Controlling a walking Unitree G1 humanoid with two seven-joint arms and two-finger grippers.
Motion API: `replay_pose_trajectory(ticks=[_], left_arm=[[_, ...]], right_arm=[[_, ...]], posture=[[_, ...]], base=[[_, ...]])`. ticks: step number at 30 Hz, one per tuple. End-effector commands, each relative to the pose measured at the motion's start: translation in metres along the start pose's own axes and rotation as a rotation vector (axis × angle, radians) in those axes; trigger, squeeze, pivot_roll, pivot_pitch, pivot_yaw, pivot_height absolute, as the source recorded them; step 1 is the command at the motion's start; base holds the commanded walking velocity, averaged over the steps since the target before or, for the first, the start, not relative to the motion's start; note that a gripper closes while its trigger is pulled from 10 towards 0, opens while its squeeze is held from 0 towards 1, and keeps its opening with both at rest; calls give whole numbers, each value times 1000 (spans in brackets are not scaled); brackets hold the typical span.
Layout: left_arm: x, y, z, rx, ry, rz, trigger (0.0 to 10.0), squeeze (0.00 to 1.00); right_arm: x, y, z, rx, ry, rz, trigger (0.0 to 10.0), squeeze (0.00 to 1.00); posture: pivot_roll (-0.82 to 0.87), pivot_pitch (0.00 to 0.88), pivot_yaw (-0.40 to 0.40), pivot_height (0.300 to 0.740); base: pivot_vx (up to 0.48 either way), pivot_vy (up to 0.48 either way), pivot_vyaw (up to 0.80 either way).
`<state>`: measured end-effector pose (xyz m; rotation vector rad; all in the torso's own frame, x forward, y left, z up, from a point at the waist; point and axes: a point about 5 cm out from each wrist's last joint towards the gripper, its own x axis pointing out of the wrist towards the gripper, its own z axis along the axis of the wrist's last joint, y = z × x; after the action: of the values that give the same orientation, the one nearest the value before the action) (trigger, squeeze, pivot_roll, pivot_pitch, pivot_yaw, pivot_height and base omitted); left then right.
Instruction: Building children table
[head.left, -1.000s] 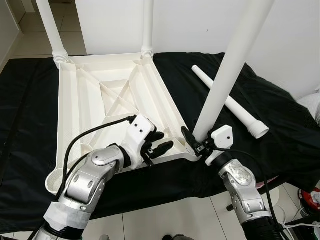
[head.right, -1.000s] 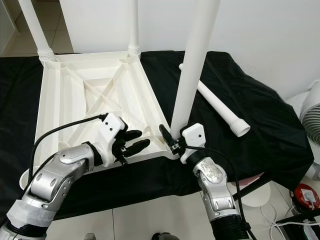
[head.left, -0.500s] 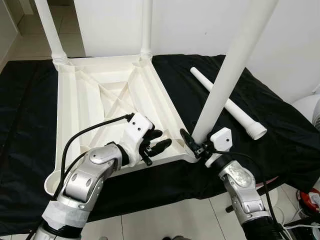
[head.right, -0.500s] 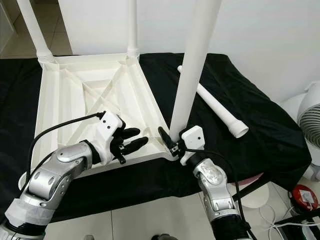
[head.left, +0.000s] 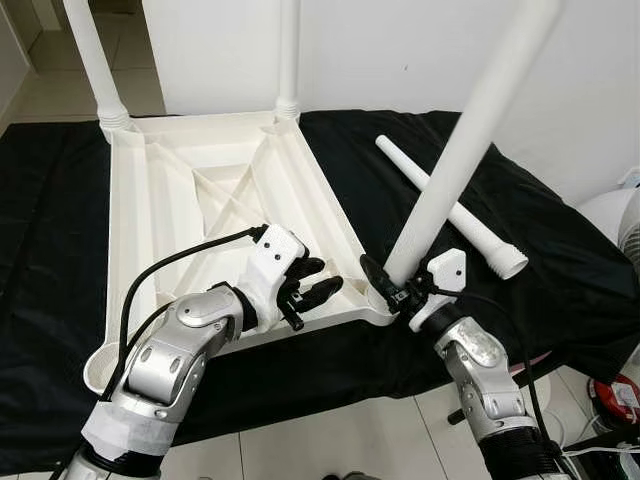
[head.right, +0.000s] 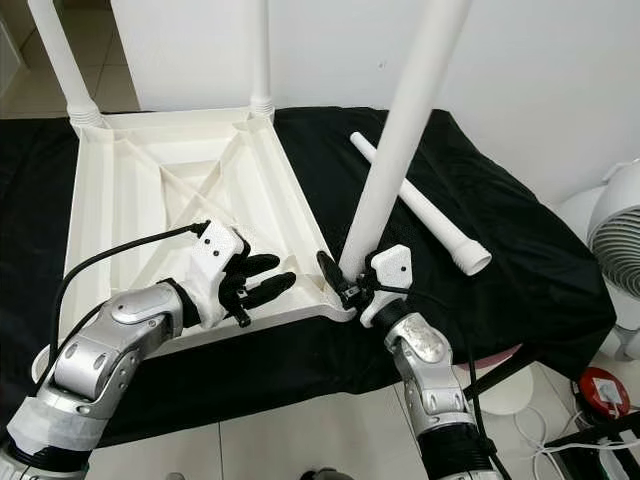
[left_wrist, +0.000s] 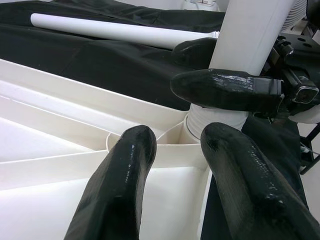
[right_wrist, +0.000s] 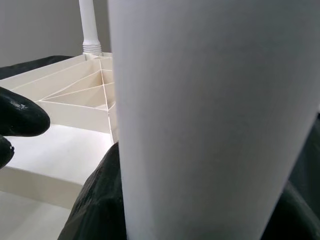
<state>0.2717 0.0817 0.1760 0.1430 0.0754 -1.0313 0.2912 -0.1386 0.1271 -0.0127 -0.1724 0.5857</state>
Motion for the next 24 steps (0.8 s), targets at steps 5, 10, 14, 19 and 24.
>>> replay_pose_trajectory(ticks=[5, 10, 14, 19, 24], left_arm=[[0, 0, 1, 3, 4, 23, 10000, 0], [-1, 1, 2, 6, 5, 23, 10000, 0], [-1, 1, 2, 11, 6, 24, 10000, 0], [-1, 1, 3, 15, 6, 26, 10000, 0], [0, 1, 3, 18, 7, 26, 10000, 0]], right_arm=[[-14, 3, -40, 122, 212, -41, 10000, 0], [-13, 1, -40, 135, 219, -67, 10000, 0], [-10, 0, -39, 130, 207, -125, 10000, 0], [2, 3, -26, 113, 130, -222, 10000, 0], [10, 10, -17, 99, 67, -318, 10000, 0]], posture=[[84, 86, -65, 740], [84, 86, -63, 740], [85, 87, -63, 740], [88, 90, -65, 740], [93, 88, -69, 740]], base=[[0, 0, 0], [0, 0, 0], [0, 0, 0], [0, 0, 0], [0, 0, 0]])
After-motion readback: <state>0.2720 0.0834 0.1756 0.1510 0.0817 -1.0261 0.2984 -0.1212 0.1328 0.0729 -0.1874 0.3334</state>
